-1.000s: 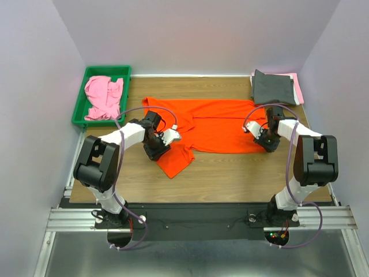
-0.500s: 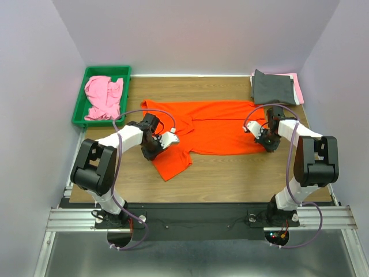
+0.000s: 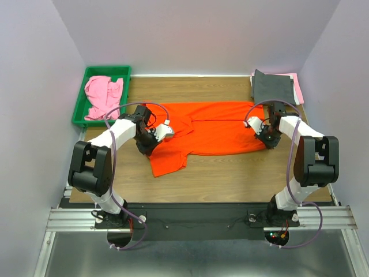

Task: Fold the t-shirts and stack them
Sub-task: Fold the tshirt

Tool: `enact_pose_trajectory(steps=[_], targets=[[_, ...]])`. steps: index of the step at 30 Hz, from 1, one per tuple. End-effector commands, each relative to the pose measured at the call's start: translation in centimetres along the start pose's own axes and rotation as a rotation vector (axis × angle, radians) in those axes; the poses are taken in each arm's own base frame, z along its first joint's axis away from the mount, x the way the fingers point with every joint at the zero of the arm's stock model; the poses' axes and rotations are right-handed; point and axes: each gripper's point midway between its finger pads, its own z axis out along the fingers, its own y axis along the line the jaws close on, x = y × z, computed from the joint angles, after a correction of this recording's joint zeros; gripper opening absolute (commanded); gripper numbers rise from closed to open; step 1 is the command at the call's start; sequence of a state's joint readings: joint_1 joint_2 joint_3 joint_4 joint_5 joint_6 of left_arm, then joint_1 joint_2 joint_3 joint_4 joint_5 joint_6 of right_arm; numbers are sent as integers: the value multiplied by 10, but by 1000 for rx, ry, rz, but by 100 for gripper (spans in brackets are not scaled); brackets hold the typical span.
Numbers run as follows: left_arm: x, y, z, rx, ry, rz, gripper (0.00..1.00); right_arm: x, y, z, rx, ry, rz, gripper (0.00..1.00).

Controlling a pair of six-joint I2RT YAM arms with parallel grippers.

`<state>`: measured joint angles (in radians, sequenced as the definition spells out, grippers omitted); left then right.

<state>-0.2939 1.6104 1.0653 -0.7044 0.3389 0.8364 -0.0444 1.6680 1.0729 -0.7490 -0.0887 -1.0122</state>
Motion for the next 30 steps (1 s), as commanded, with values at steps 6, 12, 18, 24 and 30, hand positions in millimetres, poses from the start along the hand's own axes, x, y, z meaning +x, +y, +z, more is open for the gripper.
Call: enact_pose_trajectory(steps=[6,12,18,24,30], targets=[[-20,-13,-43,51,-93,-19,0,-3,5,-26,10,-25,25,1],[-1,-33,-50,59,-70,-13,0,11,24,-34,8,-13,20,1],[15,-56,-61,90,-57,9,0,23,39,-43,-1,8,3,0],[17,-53,-69,104,-86,-29,0,14,33,-53,-8,-16,3,1],[-22,-4,-92,60,-158,-64,0,0,4,-55,5,-22,1,1]])
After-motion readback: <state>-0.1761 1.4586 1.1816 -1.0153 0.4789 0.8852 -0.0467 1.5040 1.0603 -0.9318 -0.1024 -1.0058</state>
